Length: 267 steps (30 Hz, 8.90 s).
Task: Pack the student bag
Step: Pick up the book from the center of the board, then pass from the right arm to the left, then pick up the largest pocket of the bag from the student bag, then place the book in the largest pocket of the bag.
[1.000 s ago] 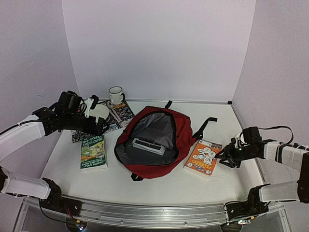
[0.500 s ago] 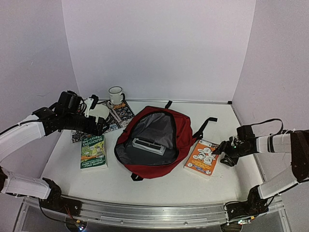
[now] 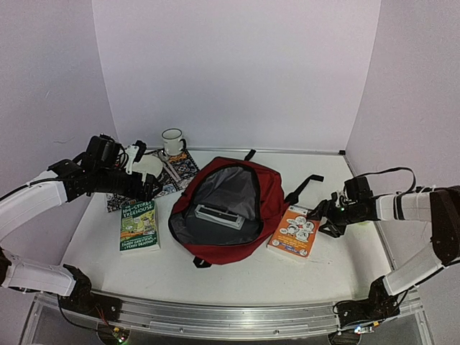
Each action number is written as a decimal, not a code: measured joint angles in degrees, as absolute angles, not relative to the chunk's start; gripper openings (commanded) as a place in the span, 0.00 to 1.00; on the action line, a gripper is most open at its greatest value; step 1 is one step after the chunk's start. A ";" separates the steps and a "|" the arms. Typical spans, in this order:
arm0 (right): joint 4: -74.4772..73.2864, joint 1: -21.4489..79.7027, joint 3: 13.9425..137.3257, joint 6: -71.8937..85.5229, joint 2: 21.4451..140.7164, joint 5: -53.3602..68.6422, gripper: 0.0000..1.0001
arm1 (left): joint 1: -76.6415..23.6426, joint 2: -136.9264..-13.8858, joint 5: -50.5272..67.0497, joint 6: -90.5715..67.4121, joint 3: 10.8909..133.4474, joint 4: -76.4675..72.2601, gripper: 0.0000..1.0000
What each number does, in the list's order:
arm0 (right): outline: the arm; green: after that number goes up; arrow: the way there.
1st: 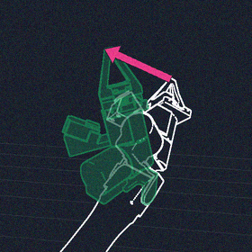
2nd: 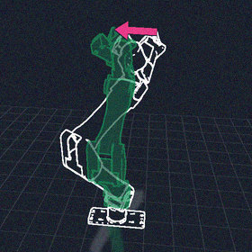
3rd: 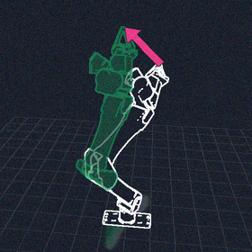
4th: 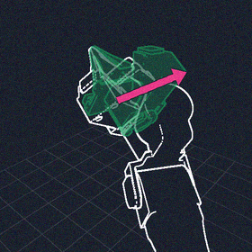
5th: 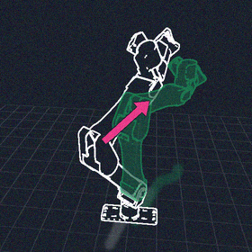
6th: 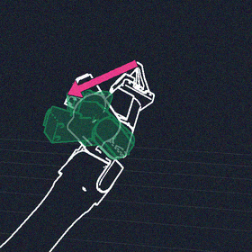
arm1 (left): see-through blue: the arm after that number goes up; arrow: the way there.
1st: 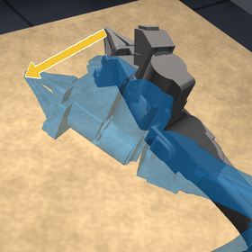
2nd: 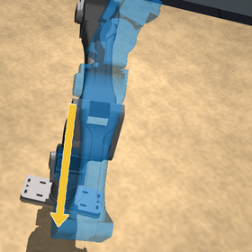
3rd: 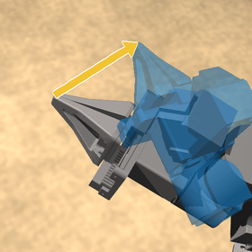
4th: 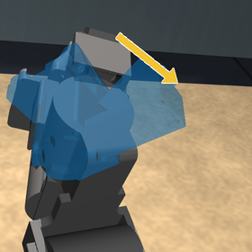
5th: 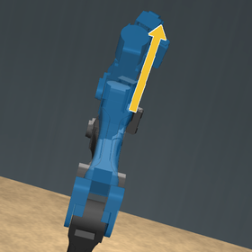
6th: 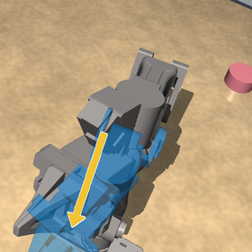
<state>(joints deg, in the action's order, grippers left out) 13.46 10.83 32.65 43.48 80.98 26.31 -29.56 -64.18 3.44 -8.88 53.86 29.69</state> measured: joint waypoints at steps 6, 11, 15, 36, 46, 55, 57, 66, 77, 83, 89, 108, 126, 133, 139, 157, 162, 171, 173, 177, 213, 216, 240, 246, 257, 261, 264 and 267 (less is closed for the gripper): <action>13.46 12.26 33.53 44.79 79.07 26.61 0.63 | -29.56 -64.18 3.44 -8.88 53.85 29.68 0.99; 13.67 12.53 33.61 45.36 79.40 26.36 0.52 | -29.56 -64.18 3.46 -8.88 53.86 29.67 0.99; 15.26 12.53 33.61 45.59 83.31 25.53 0.35 | -29.56 -64.18 3.49 -8.88 53.84 29.65 0.99; 17.58 12.95 31.89 48.96 74.01 27.66 0.00 | -29.45 -64.20 12.09 -15.49 53.86 28.46 0.99; 18.34 13.12 32.09 52.85 64.90 29.37 0.00 | -30.81 -65.04 23.99 -26.72 50.54 16.23 0.99; 21.32 16.93 36.24 57.74 61.45 29.07 0.00 | -35.19 -67.28 26.75 -36.09 46.90 3.31 0.99; 22.47 18.29 37.33 58.70 61.45 28.74 0.00 | -36.15 -68.00 26.91 -37.77 46.34 0.63 0.99; 30.54 26.05 44.05 61.69 66.09 25.11 0.00 | -37.38 -73.69 27.05 -44.72 46.04 -7.94 1.00; 39.00 35.20 55.56 62.89 80.68 22.93 0.00 | -37.74 -80.46 28.55 -53.69 45.97 -23.45 1.00; 41.96 38.07 60.41 63.05 85.30 22.87 0.00 | -37.74 -82.22 28.51 -58.25 45.05 -30.50 0.98; 43.44 39.72 61.87 63.09 87.40 22.85 0.00 | -37.74 -83.62 29.66 -63.71 40.83 -39.84 0.86; 49.25 42.93 57.14 63.00 89.61 16.13 0.00 | -37.78 -75.75 29.21 -72.00 32.08 -57.03 0.55; 56.38 49.32 57.14 62.63 95.74 11.16 0.03 | -36.87 -72.49 21.12 -71.63 24.01 -57.00 0.11; 42.50 49.93 60.94 51.05 95.72 10.50 0.43 | -33.53 -72.12 23.76 -72.08 20.31 -55.82 0.02; 23.66 49.80 68.01 36.57 95.68 6.35 0.69 | -28.55 -69.88 23.91 -71.67 18.96 -50.02 0.00; 2.48 41.87 82.07 18.11 108.86 -2.04 0.69 | -22.36 -64.22 37.42 -66.93 18.96 -36.29 0.00; 1.28 41.50 85.48 17.18 113.72 -0.04 0.37 | -22.01 -61.60 40.65 -65.91 18.96 -33.01 0.00; 1.39 41.43 89.23 17.32 114.84 0.24 0.00 | -21.96 -61.47 48.39 -64.96 18.63 -30.12 0.00; 1.51 41.43 89.23 17.65 114.18 0.17 0.00 | -21.96 -61.89 49.74 -64.50 18.27 -29.93 0.00; 2.89 41.44 88.31 18.71 110.91 0.26 0.00 | -22.11 -63.94 51.53 -64.07 17.87 -29.45 0.00; 14.48 43.78 78.45 24.81 97.00 8.80 0.00 | -28.55 -89.42 49.36 -67.42 31.76 -30.92 0.00; 14.89 44.01 77.86 25.23 96.51 9.37 0.00 | -27.87 -90.17 49.33 -69.40 33.13 -32.53 0.00; 18.48 46.67 73.71 28.52 94.28 10.87 0.00 | -28.55 -97.62 42.81 -77.74 38.70 -39.12 0.00; 20.49 47.77 73.08 30.94 94.28 11.62 0.00 | -30.28 -102.95 39.77 -76.44 44.96 -39.35 0.00; 21.93 49.43 73.08 32.86 94.36 12.37 0.00 | -32.73 -113.39 36.84 -73.53 55.79 -40.80 0.04; 21.86 49.43 73.08 33.06 94.50 12.45 0.00 | -32.80 -117.52 36.88 -71.31 58.46 -41.18 0.17; 21.84 49.43 73.08 33.04 94.50 12.32 0.00 | -32.80 -119.31 36.86 -68.87 59.58 -41.17 0.24; 21.81 49.43 73.08 33.04 94.50 12.04 0.00 | -32.88 -119.37 36.02 -65.56 60.43 -39.83 0.25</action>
